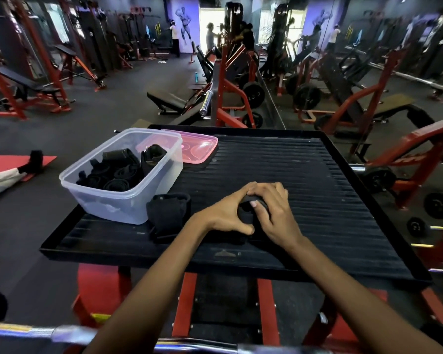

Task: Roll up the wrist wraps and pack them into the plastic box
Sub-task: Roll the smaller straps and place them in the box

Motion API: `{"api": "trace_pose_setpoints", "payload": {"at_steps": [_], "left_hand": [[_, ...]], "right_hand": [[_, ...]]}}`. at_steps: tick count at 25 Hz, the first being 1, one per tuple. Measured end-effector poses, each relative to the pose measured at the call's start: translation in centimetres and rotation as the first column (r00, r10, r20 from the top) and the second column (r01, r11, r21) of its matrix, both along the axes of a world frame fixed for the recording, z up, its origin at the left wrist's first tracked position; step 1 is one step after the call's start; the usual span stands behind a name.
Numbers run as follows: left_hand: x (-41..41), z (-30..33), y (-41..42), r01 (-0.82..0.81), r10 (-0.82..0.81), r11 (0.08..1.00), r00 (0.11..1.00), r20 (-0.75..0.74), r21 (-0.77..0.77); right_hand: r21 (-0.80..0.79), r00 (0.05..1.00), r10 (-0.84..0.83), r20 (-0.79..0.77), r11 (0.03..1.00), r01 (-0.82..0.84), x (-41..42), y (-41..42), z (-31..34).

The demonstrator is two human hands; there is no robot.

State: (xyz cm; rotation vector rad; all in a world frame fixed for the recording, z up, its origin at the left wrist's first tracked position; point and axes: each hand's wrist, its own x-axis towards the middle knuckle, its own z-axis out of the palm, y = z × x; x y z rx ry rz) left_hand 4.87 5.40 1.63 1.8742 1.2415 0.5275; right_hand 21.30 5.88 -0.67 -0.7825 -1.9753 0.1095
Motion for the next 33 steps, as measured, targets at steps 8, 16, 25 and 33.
{"api": "trace_pose_setpoints", "payload": {"at_steps": [8,16,25,33], "left_hand": [[0.4,-2.3,-1.7,-0.394,0.361,0.918,0.871,0.333,0.036],[0.5,-2.2,-2.4,-0.224,0.174,0.962,0.944,0.282,0.157],[-0.1,-1.7,-2.3,-0.330,0.260,0.882,0.936,0.236,0.337],[-1.3,-2.1,-1.7,-0.424,0.307,0.835,0.888,0.343,0.351]], "right_hand": [[-0.129,0.987,-0.069,-0.144,0.990,0.050,-0.4,-0.2,0.0],[0.002,1.000,0.000,-0.011,1.000,0.000,-1.3,-1.0,-0.3],[-0.213,0.987,0.048,0.151,0.977,-0.015,0.0,-1.6,0.2],[-0.747,0.918,-0.020,-0.396,0.588,-0.309,-0.9,-1.7,0.9]]}}
